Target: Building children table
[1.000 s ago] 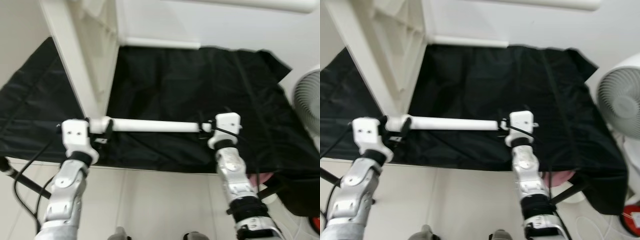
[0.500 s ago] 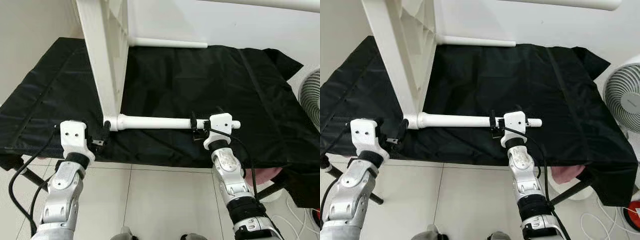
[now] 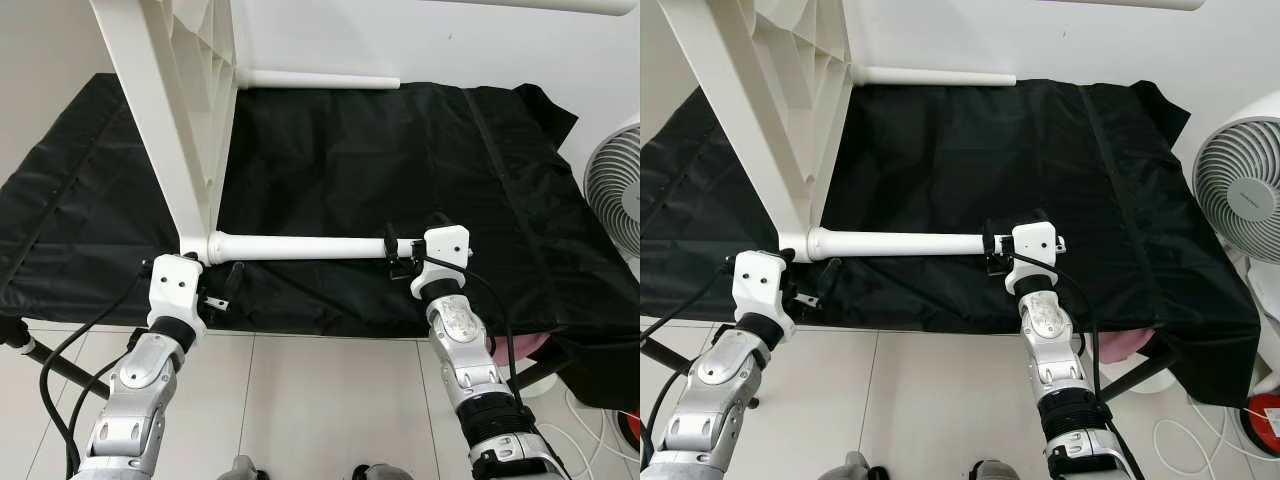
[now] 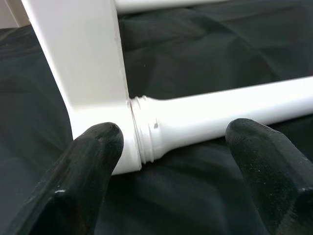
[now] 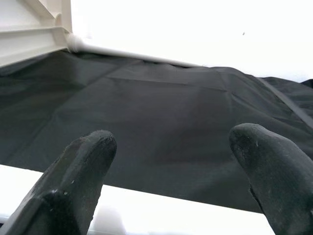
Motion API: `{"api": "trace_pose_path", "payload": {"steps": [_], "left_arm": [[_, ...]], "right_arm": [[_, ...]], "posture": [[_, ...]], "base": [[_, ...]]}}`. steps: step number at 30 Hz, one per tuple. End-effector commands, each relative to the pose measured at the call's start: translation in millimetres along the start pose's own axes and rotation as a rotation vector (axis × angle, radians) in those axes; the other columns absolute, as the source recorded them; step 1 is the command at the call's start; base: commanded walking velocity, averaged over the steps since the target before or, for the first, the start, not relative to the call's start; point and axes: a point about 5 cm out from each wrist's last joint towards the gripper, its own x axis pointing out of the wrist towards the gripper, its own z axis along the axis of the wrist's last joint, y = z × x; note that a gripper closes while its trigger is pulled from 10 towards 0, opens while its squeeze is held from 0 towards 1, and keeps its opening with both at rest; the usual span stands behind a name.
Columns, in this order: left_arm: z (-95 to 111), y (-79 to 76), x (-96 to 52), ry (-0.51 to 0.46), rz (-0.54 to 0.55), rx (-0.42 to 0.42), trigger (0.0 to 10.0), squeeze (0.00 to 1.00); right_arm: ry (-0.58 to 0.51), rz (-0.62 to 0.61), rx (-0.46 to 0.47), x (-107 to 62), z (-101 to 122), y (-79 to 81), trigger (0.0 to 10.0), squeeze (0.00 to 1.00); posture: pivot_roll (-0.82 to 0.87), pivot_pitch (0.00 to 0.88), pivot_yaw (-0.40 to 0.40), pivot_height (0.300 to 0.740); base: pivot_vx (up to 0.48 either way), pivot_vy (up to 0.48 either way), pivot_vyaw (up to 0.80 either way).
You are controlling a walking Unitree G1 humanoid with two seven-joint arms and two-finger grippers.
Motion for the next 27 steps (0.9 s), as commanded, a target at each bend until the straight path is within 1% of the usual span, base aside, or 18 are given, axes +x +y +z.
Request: {"api": "trace_pose_path", "payload": {"steps": [1, 2, 3, 5, 7, 8, 9, 10, 13, 16, 18, 20, 27], "left_arm": [[5, 2.1, 0.4, -0.024, -0.036, 0.003, 10.0, 0.00], [5, 2.1, 0.4, -0.024, -0.036, 0.003, 10.0, 0.00], [5, 1.2, 1.2, -0.028, -0.036, -0.020, 10.0, 0.00], [5, -0.4, 1.8, -0.031, -0.038, -0.025, 10.0, 0.00], [3, -5.5, 4.4, -0.018, -0.050, -0.035, 10.0, 0.00], [3, -6.8, 7.3, -0.014, -0.047, -0.038, 10.0, 0.00], [3, -6.8, 7.3, -0.014, -0.047, -0.038, 10.0, 0.00], [3, -7.3, 10.0, -0.011, -0.047, -0.047, 10.0, 0.00], [4, -7.1, 11.8, -0.010, -0.045, -0.052, 10.0, 0.00], [9, -1.8, 15.5, -0.026, -0.018, -0.041, 10.0, 0.00], [9, -1.8, 15.5, -0.026, -0.018, -0.041, 10.0, 0.00], [7, -2.0, 15.9, -0.020, -0.023, -0.032, 10.0, 0.00], [9, -5.1, 17.4, -0.030, -0.064, -0.022, 10.0, 0.00]], "right_arm": [[0.005, 0.003, 0.017, -3.7, -2, -2.1, 10.0, 0.00], [0.005, 0.003, 0.017, -3.7, -2, -2.1, 10.0, 0.00], [-0.003, 0.002, 0.027, -4.3, -1, -4.3, 10.0, 1.00], [-0.018, -0.001, 0.036, -5.1, 1, -6.7, 10.0, 1.00], [-0.026, -0.040, 0.012, -4.6, 3, -13.0, 10.0, 1.00], [-0.029, -0.077, -0.010, -3.7, 5, -18.1, 10.0, 0.72], [-0.029, -0.077, -0.010, -3.7, 5, -18.1, 10.0, 0.72], [-0.034, -0.107, -0.028, -2.6, 6, -22.6, 10.0, 0.00], [-0.041, -0.128, -0.039, -2.0, 8, -26.1, 10.0, 0.00], [-0.097, -0.247, -0.044, -4.0, 17, -45.8, 10.0, 0.00], [-0.097, -0.247, -0.044, -4.0, 17, -45.8, 10.0, 0.00], [-0.104, -0.305, -0.067, -6.4, 17, -54.1, 10.0, 0.00], [-0.133, -0.316, -0.093, -3.7, 23, -52.8, 10.0, 0.00]], "posture": [[-0.03, 0.078, 0.015, 0.740], [-0.03, 0.078, 0.015, 0.740], [-0.04, 0.081, 0.008, 0.740], [-0.04, 0.081, 0.008, 0.740], [-0.05, 0.081, 0.008, 0.740], [-0.06, 0.078, 0.012, 0.740], [-0.06, 0.078, 0.012, 0.740], [-0.07, 0.076, 0.013, 0.740], [-0.07, 0.076, 0.013, 0.740], [-0.07, 0.070, 0.017, 0.740], [-0.07, 0.070, 0.017, 0.740], [-0.07, 0.059, 0.020, 0.740], [-0.06, 0.051, 0.021, 0.740]], "base": [[0.000, 0.000, 0.00], [0.000, 0.000, 0.00], [0.000, 0.000, 0.00], [0.000, 0.000, 0.00], [0.000, 0.000, 0.00], [0.000, 0.000, 0.00], [0.000, 0.000, 0.00], [0.000, 0.000, 0.00], [0.000, 0.000, 0.00], [0.000, 0.000, 0.00], [0.000, 0.000, 0.00], [0.000, 0.000, 0.00], [0.000, 0.000, 0.00]]}}
